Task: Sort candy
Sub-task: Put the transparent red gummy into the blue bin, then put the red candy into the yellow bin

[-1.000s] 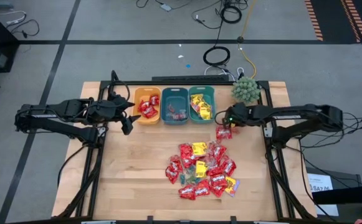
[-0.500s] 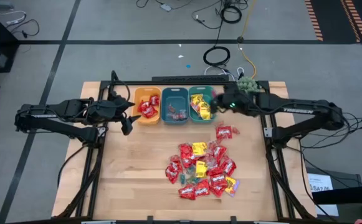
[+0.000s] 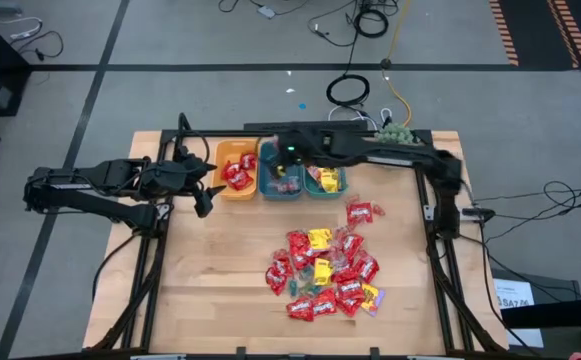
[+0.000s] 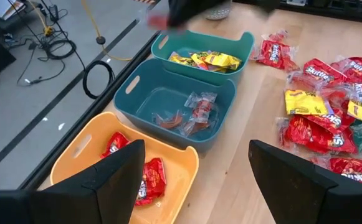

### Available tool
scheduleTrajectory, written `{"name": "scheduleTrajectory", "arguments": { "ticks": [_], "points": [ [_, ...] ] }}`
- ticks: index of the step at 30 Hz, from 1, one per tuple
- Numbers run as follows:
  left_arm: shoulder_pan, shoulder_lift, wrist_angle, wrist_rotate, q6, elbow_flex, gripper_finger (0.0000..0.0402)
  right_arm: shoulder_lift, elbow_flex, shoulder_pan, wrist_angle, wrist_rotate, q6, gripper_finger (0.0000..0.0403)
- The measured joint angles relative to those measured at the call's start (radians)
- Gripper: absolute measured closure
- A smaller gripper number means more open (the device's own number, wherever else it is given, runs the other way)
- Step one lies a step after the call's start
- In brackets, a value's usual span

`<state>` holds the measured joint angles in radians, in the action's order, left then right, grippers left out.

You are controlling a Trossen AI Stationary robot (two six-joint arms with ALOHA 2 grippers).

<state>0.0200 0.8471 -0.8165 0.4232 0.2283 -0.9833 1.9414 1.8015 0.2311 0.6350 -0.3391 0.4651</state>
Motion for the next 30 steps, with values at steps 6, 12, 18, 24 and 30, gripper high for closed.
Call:
{"name": "scheduleTrajectory", "arguments": {
  "ticks": [6,12,18,24,30],
  "points": [
    [0.0,0.0,0.0,0.0,0.002,0.0,0.0104,0.118,0.032,0.046,0.008,0.082,0.001,0.0368],
    [0.0,0.0,0.0,0.0,0.002,0.0,0.0104,0.126,0.034,0.072,0.04,0.134,0.012,0.031],
    [0.0,0.0,0.001,0.0,0.002,0.0,0.0104,0.108,0.034,0.076,0.106,0.137,0.011,0.0245],
    [0.0,0.0,0.045,0.0,0.001,0.0,0.0104,0.079,0.034,0.075,0.235,0.185,-0.005,0.0206],
    [0.0,0.003,0.121,-0.012,0.001,0.0,0.0104,-0.022,0.032,0.02,0.516,0.058,0.032,0.0201]
  ]
}}
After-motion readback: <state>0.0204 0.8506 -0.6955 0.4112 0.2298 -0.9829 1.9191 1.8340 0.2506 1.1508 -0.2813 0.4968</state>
